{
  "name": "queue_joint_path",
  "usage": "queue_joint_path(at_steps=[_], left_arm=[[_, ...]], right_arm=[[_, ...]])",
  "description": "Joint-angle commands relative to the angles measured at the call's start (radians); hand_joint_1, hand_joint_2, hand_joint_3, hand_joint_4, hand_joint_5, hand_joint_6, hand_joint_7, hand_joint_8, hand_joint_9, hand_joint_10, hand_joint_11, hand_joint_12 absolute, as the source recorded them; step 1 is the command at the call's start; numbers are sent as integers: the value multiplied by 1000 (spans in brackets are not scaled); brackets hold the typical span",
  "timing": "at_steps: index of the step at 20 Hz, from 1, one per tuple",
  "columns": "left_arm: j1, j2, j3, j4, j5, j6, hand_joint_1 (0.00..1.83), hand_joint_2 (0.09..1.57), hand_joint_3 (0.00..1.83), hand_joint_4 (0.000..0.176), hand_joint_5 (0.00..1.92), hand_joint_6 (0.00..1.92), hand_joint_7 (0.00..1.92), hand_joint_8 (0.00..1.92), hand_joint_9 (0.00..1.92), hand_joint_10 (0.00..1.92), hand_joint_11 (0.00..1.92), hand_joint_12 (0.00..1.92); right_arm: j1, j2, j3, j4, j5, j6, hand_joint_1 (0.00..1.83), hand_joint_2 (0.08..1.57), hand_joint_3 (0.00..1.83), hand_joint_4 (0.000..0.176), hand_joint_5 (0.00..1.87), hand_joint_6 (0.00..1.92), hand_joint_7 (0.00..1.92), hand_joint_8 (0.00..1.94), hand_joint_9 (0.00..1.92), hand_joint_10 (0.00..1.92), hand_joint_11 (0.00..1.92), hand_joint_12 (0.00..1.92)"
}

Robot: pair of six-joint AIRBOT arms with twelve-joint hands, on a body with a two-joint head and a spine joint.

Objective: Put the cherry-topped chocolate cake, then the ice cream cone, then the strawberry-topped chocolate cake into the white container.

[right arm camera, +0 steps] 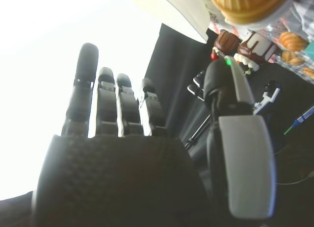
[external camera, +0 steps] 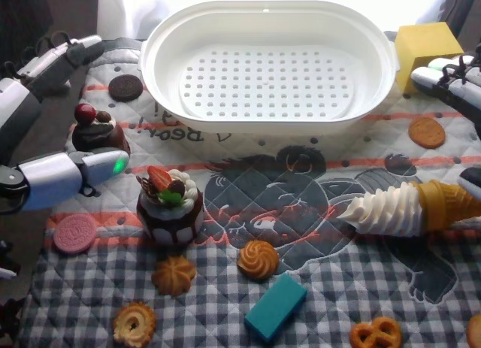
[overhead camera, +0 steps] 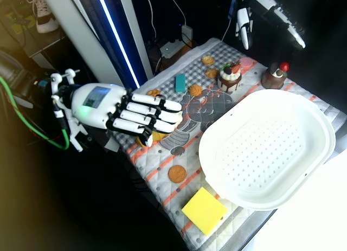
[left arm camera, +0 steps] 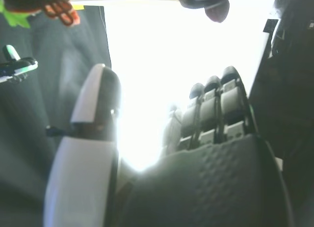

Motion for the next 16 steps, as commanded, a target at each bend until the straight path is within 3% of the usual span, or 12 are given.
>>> queue_joint_path(at_steps=[1, 3, 4, 5, 6, 8, 9, 10, 12, 13, 15, 16], left_arm=[[-14, -2, 6, 9, -94, 20, 918, 1107, 15, 47, 143, 41, 81, 12, 37, 10, 0, 917], [-40, -12, 10, -34, -54, 127, 933, 1121, 4, 52, 153, 9, 99, 2, 41, 4, 0, 875], [-54, -19, 17, -51, -31, 163, 983, 1121, 1, 46, 158, 4, 101, 0, 36, 1, 0, 798], [-68, -28, 30, -68, -5, 189, 961, 1116, 0, 59, 162, 2, 99, 0, 28, 1, 0, 684], [-80, -39, 47, -90, 21, 205, 947, 1114, 0, 58, 168, 3, 94, 0, 22, 0, 0, 657], [-97, -52, 77, -114, 65, 210, 924, 1109, 0, 47, 165, 2, 96, 2, 40, 6, 0, 681], [-105, -60, 91, -121, 86, 210, 939, 1104, 0, 39, 170, 2, 99, 2, 65, 11, 0, 812], [-114, -70, 107, -127, 111, 211, 937, 1111, 0, 51, 169, 1, 80, 2, 58, 5, 0, 889], [-137, -97, 129, -166, 152, 275, 978, 1128, 1, 15, 175, 4, 40, 6, 3, 0, 0, 695], [-154, -115, 139, -189, 179, 344, 980, 1108, 0, 0, 181, 3, 67, 9, 35, 10, 0, 782], [-173, -139, 156, -215, 216, 412, 1015, 1115, 2, 0, 183, 4, 85, 8, 101, 20, 0, 1047], [-174, -141, 157, -216, 219, 416, 1059, 1122, 2, 12, 178, 1, 60, 5, 115, 18, 0, 1139]], right_arm=[[3, 3, 7, -2, 121, 1, 783, 1286, 19, 0, 33, 93, 79, 44, 0, 366, 0, 1391], [1, 3, 7, 1, 121, 5, 657, 1314, 14, 0, 11, 76, 38, 13, 0, 231, 0, 1366], [-2, 3, 8, 2, 121, 7, 641, 1318, 7, 0, 10, 71, 41, 9, 0, 287, 0, 1429], [-3, 3, 8, 2, 121, 8, 651, 1325, 7, 0, 9, 68, 41, 7, 0, 306, 0, 1441], [-6, 3, 8, 3, 121, 10, 647, 1324, 5, 0, 9, 66, 38, 5, 0, 288, 0, 1441], [-7, 3, 8, 4, 121, 13, 662, 1317, 0, 0, 32, 63, 59, 8, 0, 260, 0, 1373], [-7, 3, 8, 4, 121, 14, 666, 1309, 0, 0, 40, 56, 76, 8, 0, 315, 0, 1403], [-8, 3, 8, 5, 122, 14, 651, 1307, 0, 0, 32, 47, 80, 7, 0, 342, 0, 1436], [-9, 3, 8, 11, 122, 14, 668, 1309, 0, 0, 40, 40, 103, 7, 0, 514, 0, 1521], [-10, 3, 8, 11, 122, 14, 658, 1312, 1, 0, 47, 41, 122, 12, 0, 597, 0, 1539], [-11, 3, 8, 12, 123, 15, 648, 1309, 0, 0, 38, 37, 117, 8, 0, 625, 0, 1559], [-11, 3, 8, 12, 123, 15, 613, 1313, 2, 0, 31, 34, 113, 6, 0, 608, 0, 1565]])
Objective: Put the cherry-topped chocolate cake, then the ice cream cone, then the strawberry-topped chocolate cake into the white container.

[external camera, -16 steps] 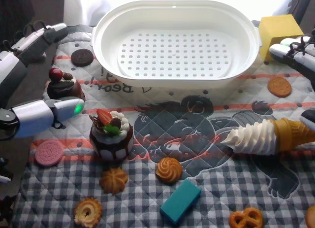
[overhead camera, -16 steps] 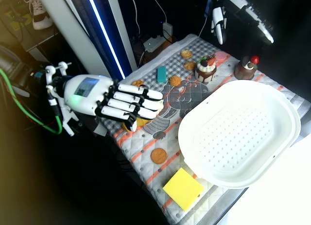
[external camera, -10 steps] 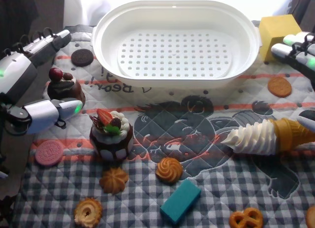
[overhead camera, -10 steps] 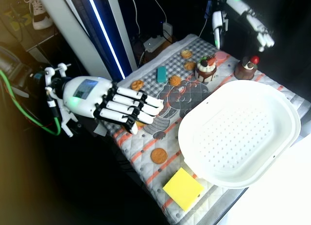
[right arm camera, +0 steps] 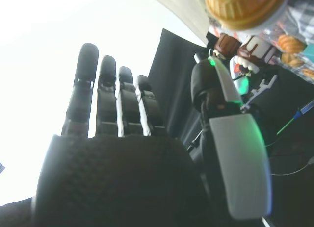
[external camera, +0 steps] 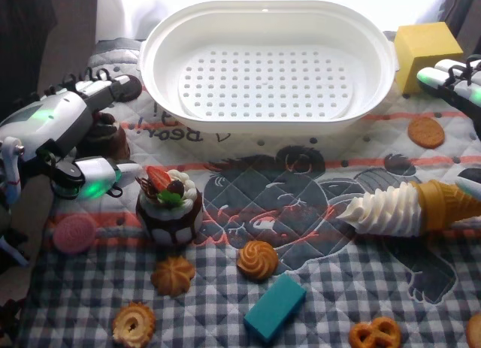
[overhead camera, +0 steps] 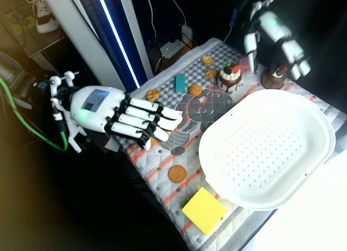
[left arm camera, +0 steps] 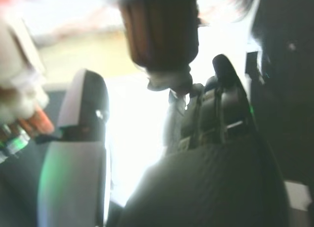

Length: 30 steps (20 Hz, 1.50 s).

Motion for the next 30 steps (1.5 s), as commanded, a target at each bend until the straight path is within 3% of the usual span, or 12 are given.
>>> queue_joint_path(at_steps=[1, 3, 4, 5, 6, 7, 8, 10, 12, 15, 19, 30], left_arm=[[-13, -6, 14, 10, -66, 27, 1113, 1121, 0, 0, 201, 3, 61, 3, 174, 31, 0, 1355], [-23, -27, 28, -20, -46, 92, 1186, 1129, 1, 0, 396, 22, 269, 24, 391, 95, 64, 1514], [-25, -29, 29, -23, -45, 102, 1231, 1142, 2, 0, 499, 23, 417, 30, 521, 289, 201, 1575], [-25, -29, 29, -24, -44, 102, 1521, 1121, 0, 0, 667, 50, 688, 106, 748, 1091, 337, 1550], [-25, -30, 30, -26, -44, 111, 1482, 1148, 32, 0, 748, 60, 693, 1029, 831, 1337, 407, 1571], [-28, -34, 29, -33, -45, 135, 1382, 1195, 8, 0, 653, 997, 782, 1234, 849, 1434, 487, 1673], [-31, -34, 22, -33, -53, 166, 1346, 1225, 5, 0, 640, 1205, 740, 1360, 800, 1536, 540, 1766], [-34, -33, 1, -33, -86, 226, 1243, 1198, 0, 0, 808, 1030, 842, 1451, 744, 1552, 719, 1908], [-36, -33, -6, -33, -99, 256, 1237, 1194, 0, 0, 824, 1029, 848, 1446, 797, 1511, 795, 1838], [-39, -26, -21, -23, -134, 259, 1332, 1201, 2, 0, 808, 1189, 771, 1278, 742, 1497, 507, 1664], [-57, 18, -79, 42, -232, 258, 1338, 1222, 2, 0, 750, 1388, 721, 1327, 719, 1468, 540, 1682], [-198, 66, -120, 202, -272, 181, 1345, 1215, 1, 0, 794, 1276, 740, 1358, 700, 1524, 565, 1808]], right_arm=[[3, 4, 3, -4, 121, 1, 621, 1310, 0, 0, 33, 37, 124, 9, 0, 613, 0, 1597], [3, 3, 3, -4, 121, 2, 633, 1314, 1, 0, 23, 34, 113, 4, 0, 655, 0, 1616], [2, 3, 3, -4, 121, 3, 629, 1312, 1, 0, 17, 32, 112, 3, 0, 663, 0, 1620], [2, 3, 3, -4, 121, 3, 613, 1318, 3, 0, 12, 30, 96, 3, 0, 632, 0, 1614], [2, 3, 3, -4, 121, 3, 630, 1321, 3, 0, 14, 31, 88, 2, 0, 594, 0, 1609], [2, 3, 3, -4, 121, 4, 649, 1323, 3, 0, 11, 30, 77, 2, 0, 547, 0, 1584], [1, 3, 3, -4, 121, 5, 653, 1322, 1, 0, 14, 32, 84, 5, 0, 517, 0, 1540], [-1, 3, 3, -4, 122, 8, 649, 1309, 0, 0, 30, 40, 107, 13, 0, 588, 0, 1488], [-2, 3, 3, -4, 122, 9, 655, 1309, 0, 0, 24, 37, 106, 10, 0, 610, 0, 1519], [-4, 2, 3, -2, 125, 11, 624, 1309, 0, 0, 47, 48, 118, 12, 0, 636, 0, 1565], [-6, 2, 3, -1, 128, 16, 489, 1307, 0, 0, 46, 46, 125, 10, 0, 682, 0, 1551], [-12, 1, 3, 6, 131, 21, 559, 1313, 0, 0, 46, 35, 146, 15, 0, 719, 0, 1547]])
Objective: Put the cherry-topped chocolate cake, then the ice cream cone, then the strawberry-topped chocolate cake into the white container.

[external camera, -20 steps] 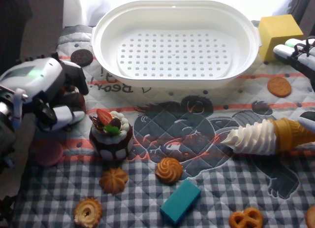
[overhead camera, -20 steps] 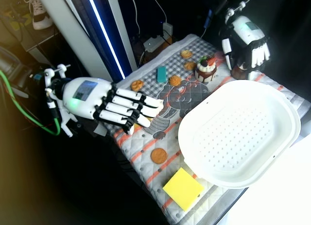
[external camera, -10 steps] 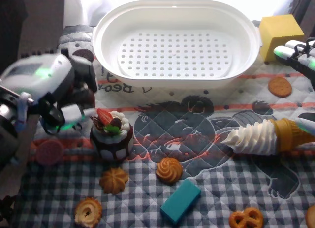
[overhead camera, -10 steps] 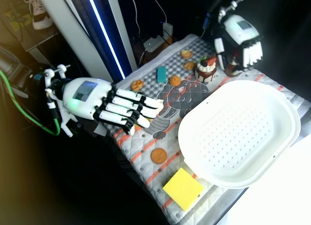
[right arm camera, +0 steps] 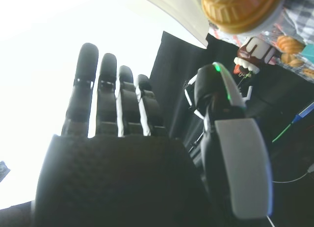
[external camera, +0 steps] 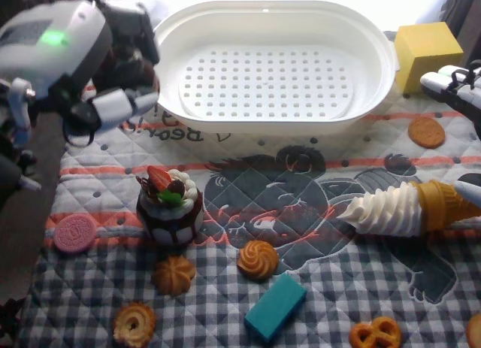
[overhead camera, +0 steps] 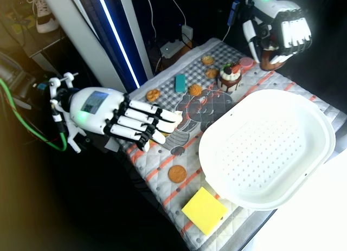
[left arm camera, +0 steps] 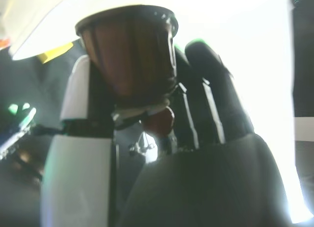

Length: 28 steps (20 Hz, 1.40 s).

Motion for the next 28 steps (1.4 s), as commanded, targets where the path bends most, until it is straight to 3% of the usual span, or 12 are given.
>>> queue_joint_path(at_steps=[1, 2, 8, 11, 12, 16, 17, 19, 22, 24, 26, 28], left_arm=[[-21, 5, 10, 53, -105, -14, 1338, 1225, 3, 0, 790, 1323, 696, 1341, 688, 1554, 538, 1860], [-42, -1, 23, 56, -86, -26, 1220, 1224, 1, 0, 836, 1341, 695, 1320, 497, 1372, 107, 1909], [-186, -154, 211, -9, 176, -32, 1190, 1225, 2, 0, 886, 1249, 646, 1417, 411, 1455, 300, 1916], [-223, -229, 317, -67, 295, -32, 1139, 1164, 0, 0, 881, 1142, 597, 816, 322, 1197, 11, 1921], [-231, -267, 371, -107, 342, -24, 1188, 1185, 0, 0, 894, 1034, 753, 1287, 561, 1401, 445, 1921], [-241, -322, 455, -165, 405, -15, 1124, 1210, 1, 0, 791, 1255, 299, 1270, 240, 1715, 514, 1921], [-241, -334, 471, -186, 416, 2, 1186, 1255, 2, 0, 633, 1294, 701, 1482, 607, 1722, 751, 1921], [-236, -355, 496, -217, 433, 22, 1319, 1190, 0, 0, 431, 825, 795, 1315, 629, 1448, 591, 1848], [-219, -372, 512, -237, 448, 22, 1052, 1000, 0, 0, 297, 142, 303, 183, 139, 644, 8, 1589], [-215, -374, 514, -241, 451, 22, 952, 985, 0, 5, 213, 67, 179, 55, 27, 388, 1, 1250], [-213, -372, 510, -240, 447, 22, 618, 966, 0, 89, 8, 0, 0, 0, 0, 4, 0, 902], [-210, -360, 497, -238, 434, 21, 621, 932, 0, 77, 1, 0, 0, 0, 0, 0, 0, 857]], right_arm=[[2, 1, 3, -3, 129, 5, 640, 1314, 0, 0, 51, 38, 146, 14, 0, 735, 0, 1588], [2, 1, 3, -3, 129, 5, 656, 1315, 0, 0, 54, 39, 155, 17, 0, 792, 0, 1634], [2, -9, 11, -3, 130, 6, 670, 1326, 0, 0, 62, 27, 99, 3, 0, 498, 0, 1451], [1, -12, 14, -4, 129, 12, 586, 1309, 0, 0, 63, 12, 78, 2, 0, 415, 0, 1324], [1, -15, 17, -4, 129, 15, 599, 1327, 5, 0, 50, 4, 62, 2, 0, 421, 0, 1414], [1, -17, 21, -5, 129, 18, 652, 1329, 1, 0, 34, 0, 64, 1, 0, 500, 0, 1518], [0, -17, 22, -5, 129, 19, 654, 1325, 0, 0, 35, 1, 44, 1, 0, 469, 0, 1501], [0, -17, 23, -5, 129, 22, 678, 1321, 0, 0, 38, 2, 65, 7, 0, 556, 0, 1544], [0, -17, 23, -5, 129, 25, 700, 1320, 1, 0, 36, 0, 43, 2, 0, 455, 0, 1485], [-1, -17, 23, -5, 129, 26, 679, 1319, 1, 0, 37, 1, 44, 3, 0, 460, 0, 1477], [-2, -17, 23, -5, 129, 30, 663, 1295, 0, 0, 19, 0, 49, 3, 0, 457, 0, 1457], [-2, -17, 23, -5, 129, 32, 654, 1280, 0, 0, 10, 0, 38, 2, 0, 424, 0, 1362]])
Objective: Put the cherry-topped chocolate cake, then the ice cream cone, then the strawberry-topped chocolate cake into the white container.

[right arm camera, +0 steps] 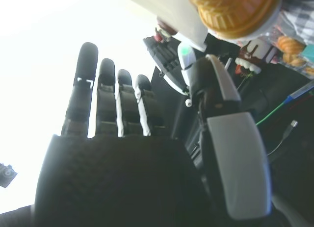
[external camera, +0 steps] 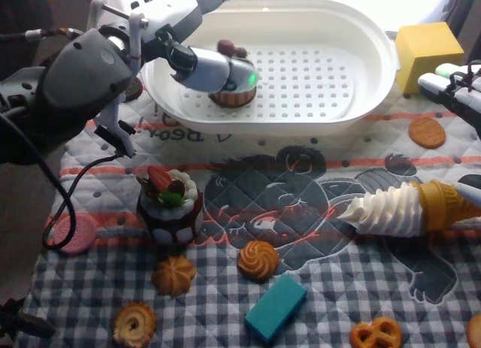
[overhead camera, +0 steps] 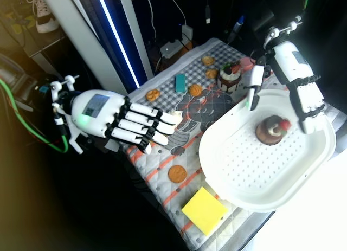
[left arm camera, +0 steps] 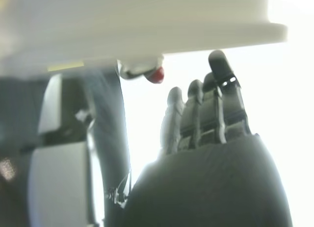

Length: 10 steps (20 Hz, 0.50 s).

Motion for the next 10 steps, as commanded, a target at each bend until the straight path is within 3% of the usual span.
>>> queue_joint_path(at_steps=[1, 2, 3, 4, 5, 6, 7, 8, 10], left_arm=[[1, 20, -11, 48, -108, -16, 679, 919, 0, 102, 0, 0, 0, 0, 0, 0, 0, 643], [5, 34, -29, 76, -121, -44, 723, 968, 5, 147, 0, 0, 0, 0, 0, 0, 0, 160], [11, 55, -48, 117, -134, -105, 723, 968, 5, 147, 0, 0, 0, 0, 0, 0, 0, 160], [22, 85, -73, 175, -155, -196, 693, 1077, 45, 106, 0, 0, 0, 0, 0, 0, 0, 5], [35, 116, -95, 237, -177, -299, 651, 1117, 58, 111, 0, 0, 0, 0, 0, 0, 24, 13], [52, 145, -114, 292, -203, -407, 711, 1226, 52, 132, 16, 4, 0, 0, 0, 0, 4, 2], [77, 185, -139, 360, -246, -541, 711, 1226, 52, 132, 16, 4, 0, 0, 0, 0, 4, 2], [90, 202, -149, 389, -269, -600, 741, 1290, 32, 142, 17, 2, 0, 0, 0, 0, 10, 16], [140, 252, -186, 471, -363, -778, 764, 1349, 1, 125, 5, 1, 0, 0, 0, 0, 0, 240]], right_arm=[[5, 3, 5, -5, 123, 8, 660, 1251, 0, 0, 9, 0, 24, 1, 0, 353, 0, 1215], [5, 3, 6, -6, 123, 19, 693, 1221, 0, 0, 8, 0, 29, 0, 28, 364, 0, 1247], [5, 4, 8, -10, 123, 39, 693, 1221, 0, 0, 8, 0, 29, 0, 28, 364, 0, 1247], [3, 4, 16, -21, 121, 79, 676, 1202, 0, 0, 0, 0, 20, 6, 8, 359, 0, 1204], [1, 4, 26, -37, 116, 116, 698, 1194, 0, 0, 16, 6, 55, 13, 9, 386, 0, 1235], [1, 4, 32, -49, 108, 136, 657, 1183, 0, 0, 35, 12, 150, 36, 13, 521, 0, 1301], [4, 5, 32, -61, 92, 136, 657, 1183, 0, 0, 35, 12, 150, 36, 13, 521, 0, 1301], [7, 5, 32, -66, 83, 136, 674, 1175, 0, 0, 50, 16, 178, 35, 2, 618, 0, 1364], [17, 2, 34, -85, 42, 136, 770, 1160, 0, 0, 44, 12, 128, 9, 0, 594, 0, 1579]])
